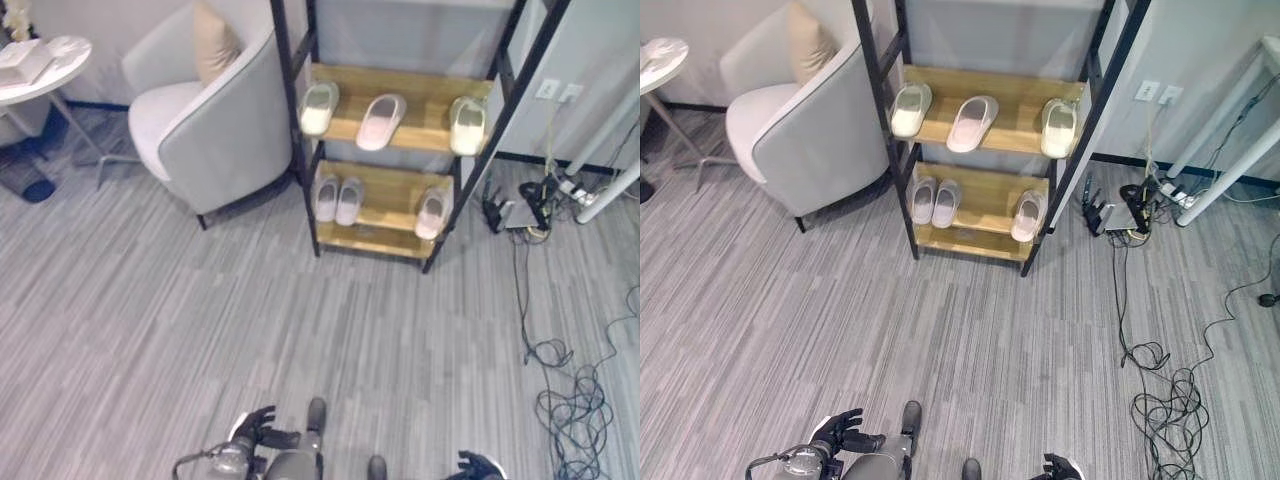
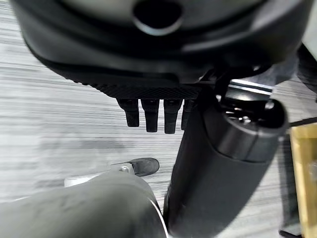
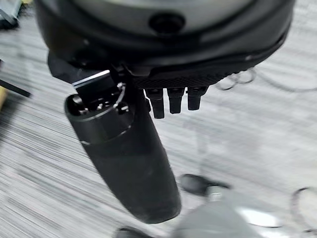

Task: Arrange the slippers neatly on the shoe rack.

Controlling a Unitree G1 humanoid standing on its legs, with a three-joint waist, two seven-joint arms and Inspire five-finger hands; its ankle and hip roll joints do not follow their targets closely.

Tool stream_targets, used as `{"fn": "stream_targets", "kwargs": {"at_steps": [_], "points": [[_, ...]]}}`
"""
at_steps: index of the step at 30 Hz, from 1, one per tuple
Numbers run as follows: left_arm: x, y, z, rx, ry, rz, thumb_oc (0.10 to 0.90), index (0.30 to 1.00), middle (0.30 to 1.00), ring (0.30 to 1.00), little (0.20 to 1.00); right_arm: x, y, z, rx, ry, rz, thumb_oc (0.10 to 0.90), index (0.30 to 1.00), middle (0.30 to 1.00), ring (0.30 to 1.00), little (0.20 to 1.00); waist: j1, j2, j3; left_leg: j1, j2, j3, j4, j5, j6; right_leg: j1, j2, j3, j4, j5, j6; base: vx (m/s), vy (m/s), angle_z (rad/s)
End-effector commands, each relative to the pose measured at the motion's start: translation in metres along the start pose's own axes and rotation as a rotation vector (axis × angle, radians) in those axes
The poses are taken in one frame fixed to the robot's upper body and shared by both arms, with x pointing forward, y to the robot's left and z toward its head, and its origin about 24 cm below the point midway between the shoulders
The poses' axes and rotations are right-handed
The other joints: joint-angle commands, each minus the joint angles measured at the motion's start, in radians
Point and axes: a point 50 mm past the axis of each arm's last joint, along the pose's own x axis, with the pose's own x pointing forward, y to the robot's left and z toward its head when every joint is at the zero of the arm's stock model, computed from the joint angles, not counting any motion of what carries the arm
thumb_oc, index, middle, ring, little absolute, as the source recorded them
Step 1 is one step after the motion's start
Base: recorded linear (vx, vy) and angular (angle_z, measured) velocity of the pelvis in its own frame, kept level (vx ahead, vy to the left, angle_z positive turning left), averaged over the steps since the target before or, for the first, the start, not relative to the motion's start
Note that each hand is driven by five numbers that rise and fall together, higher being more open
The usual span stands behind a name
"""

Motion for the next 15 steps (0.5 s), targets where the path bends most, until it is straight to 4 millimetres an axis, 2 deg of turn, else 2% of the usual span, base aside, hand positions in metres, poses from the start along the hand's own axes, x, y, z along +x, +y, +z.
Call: {"fn": "stream_targets", "kwargs": {"at_steps": [1, 4, 5, 6, 8, 9, 11, 15], "points": [[-0.008, 0.001, -0.03, 0.034, 0.089, 0.01, 0.8, 0.9, 0.9, 0.9, 0.9, 0.0, -0.014, 0.006, -0.017, -0.042, -0.024, 0.8, 0.9, 0.9, 0.9, 0.9, 0.04, -0.026, -0.055, -0.044, -0.039, -0.021, 0.14, -0.12, 0.001, -0.046, 0.017, 0.011, 0.195, 0.05, 0.069, 0.18, 0.129, -0.49], [-0.006, 0.005, -0.023, 0.03, 0.066, 0.021, 0.8, 0.9, 0.9, 0.9, 0.9, 0.002, -0.013, 0.021, -0.019, -0.09, -0.017, 0.8, 0.9, 0.9, 0.9, 0.9, 0.024, -0.017, -0.037, 0.017, -0.039, -0.019, 0.129, -0.147, 0.032, -0.145, -0.008, -0.004, 0.4, 0.194, 0.124, 0.17, 0.119, -0.26], [-0.005, 0.008, -0.021, 0.038, 0.06, 0.027, 0.8, 0.9, 0.9, 0.9, 0.9, 0.002, -0.013, 0.026, -0.017, -0.106, -0.014, 0.8, 0.9, 0.9, 0.9, 0.9, 0.011, 0.01, -0.029, 0.061, -0.024, -0.03, 0.118, -0.163, 0.044, -0.211, -0.009, -0.039, 0.501, 0.226, 0.122, 0.25, 0.13, 0.0], [-0.005, 0.008, -0.019, 0.038, 0.056, 0.03, 0.8, 0.9, 0.9, 0.9, 0.9, 0.002, -0.013, 0.027, -0.015, -0.113, -0.017, 0.8, 0.9, 0.9, 0.9, 0.9, 0.003, 0.021, -0.026, 0.09, -0.018, -0.036, 0.109, -0.174, 0.047, -0.248, -0.017, -0.067, 0.518, 0.223, 0.111, 0.29, 0.11, 0.08], [-0.005, 0.008, -0.019, 0.04, 0.056, 0.031, 0.8, 0.9, 0.9, 0.9, 0.9, 0.002, -0.012, 0.027, -0.017, -0.115, -0.018, 0.8, 0.9, 0.9, 0.9, 0.9, -0.009, 0.024, -0.023, 0.119, -0.017, -0.044, 0.101, -0.187, 0.046, -0.27, -0.032, -0.099, 0.514, 0.204, 0.102, 0.24, 0.016, 0.1], [-0.004, 0.007, -0.018, 0.04, 0.053, 0.026, 0.8, 0.9, 0.9, 0.9, 0.9, 0.002, -0.014, 0.028, -0.018, -0.116, -0.021, 0.8, 0.9, 0.9, 0.9, 0.9, -0.019, 0.028, -0.03, 0.159, -0.016, -0.05, 0.085, -0.211, 0.043, -0.304, -0.044, -0.152, 0.421, 0.16, 0.085, 0.22, -0.017, 0.2], [-0.005, 0.006, -0.018, 0.04, 0.054, 0.022, 0.8, 0.9, 0.9, 0.9, 0.9, 0.002, -0.015, 0.028, -0.018, -0.114, -0.024, 0.8, 0.9, 0.9, 0.9, 0.9, -0.031, 0.028, -0.025, 0.183, -0.016, -0.061, 0.082, -0.225, 0.041, -0.31, -0.042, -0.166, 0.376, 0.152, 0.082, 0.28, -0.038, 0.14], [-0.004, 0.002, -0.018, 0.04, 0.053, 0.014, 0.8, 0.9, 0.9, 0.9, 0.9, 0.002, -0.016, 0.028, -0.011, -0.114, -0.023, 0.8, 0.9, 0.9, 0.9, 0.9, -0.077, 0.015, -0.026, 0.274, -0.027, -0.111, 0.05, -0.264, 0.029, -0.386, -0.004, -0.142, 0.183, 0.209, 0.091, 0.35, -0.07, 0.08]]}}
